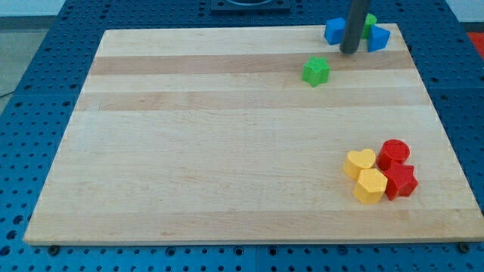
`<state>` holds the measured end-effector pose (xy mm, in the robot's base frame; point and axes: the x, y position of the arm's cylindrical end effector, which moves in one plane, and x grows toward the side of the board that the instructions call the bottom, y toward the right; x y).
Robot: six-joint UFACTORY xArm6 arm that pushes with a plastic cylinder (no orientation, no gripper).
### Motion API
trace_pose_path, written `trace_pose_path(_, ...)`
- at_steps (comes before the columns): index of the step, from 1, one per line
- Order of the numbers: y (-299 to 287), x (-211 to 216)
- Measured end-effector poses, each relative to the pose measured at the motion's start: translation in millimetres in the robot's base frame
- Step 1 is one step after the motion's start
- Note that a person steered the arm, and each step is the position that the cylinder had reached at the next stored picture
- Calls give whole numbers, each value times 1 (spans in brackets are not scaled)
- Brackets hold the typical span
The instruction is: Move the green star above the yellow heart
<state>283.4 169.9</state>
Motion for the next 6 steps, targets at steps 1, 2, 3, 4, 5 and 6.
trace_pose_path(1,-81,20)
trace_pose_path(2,-168,23)
trace_pose_path(3,-190,68)
trace_pose_path(4,-152,114)
trace_pose_path(5,-103,88)
trace_pose_path(6,-74,24)
